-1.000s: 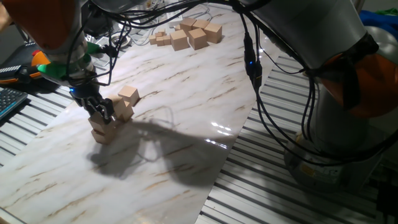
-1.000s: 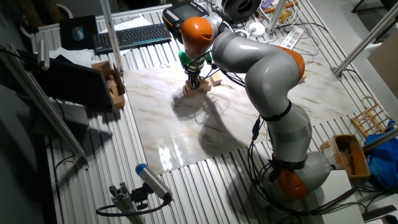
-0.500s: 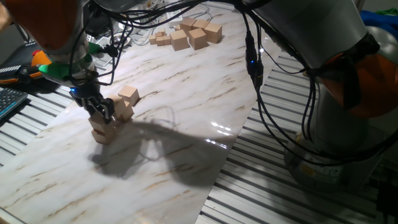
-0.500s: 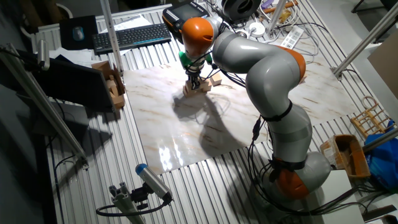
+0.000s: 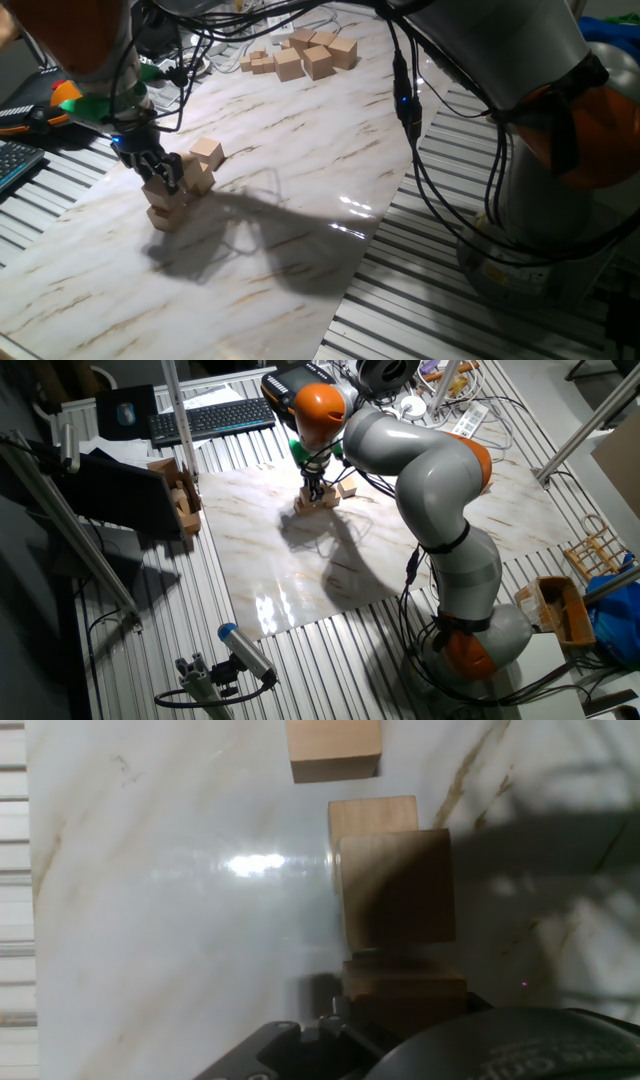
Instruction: Stack the blocks into a pyramid shape
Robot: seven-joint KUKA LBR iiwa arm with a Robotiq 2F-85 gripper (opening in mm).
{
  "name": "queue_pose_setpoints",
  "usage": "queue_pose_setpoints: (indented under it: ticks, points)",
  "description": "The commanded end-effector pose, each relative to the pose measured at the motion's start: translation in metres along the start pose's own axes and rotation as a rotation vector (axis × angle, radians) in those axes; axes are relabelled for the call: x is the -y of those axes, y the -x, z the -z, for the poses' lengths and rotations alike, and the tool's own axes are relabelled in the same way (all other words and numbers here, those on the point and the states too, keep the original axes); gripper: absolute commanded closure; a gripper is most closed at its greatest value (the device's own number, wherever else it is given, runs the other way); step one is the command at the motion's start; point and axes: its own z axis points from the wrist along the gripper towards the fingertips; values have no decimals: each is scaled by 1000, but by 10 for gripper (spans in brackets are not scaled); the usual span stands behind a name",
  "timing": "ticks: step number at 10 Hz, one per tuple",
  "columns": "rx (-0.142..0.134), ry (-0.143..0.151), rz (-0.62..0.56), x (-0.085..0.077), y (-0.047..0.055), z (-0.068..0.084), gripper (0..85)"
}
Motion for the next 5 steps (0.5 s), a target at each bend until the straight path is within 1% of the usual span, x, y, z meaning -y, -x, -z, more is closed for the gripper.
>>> queue_pose_setpoints:
  ticks: [1, 2, 5]
  points:
    - [-2, 0, 7, -1, 2, 0, 850]
    - [-6, 2, 16, -2, 4, 0, 850]
    - [-6, 3, 23, -2, 6, 0, 850]
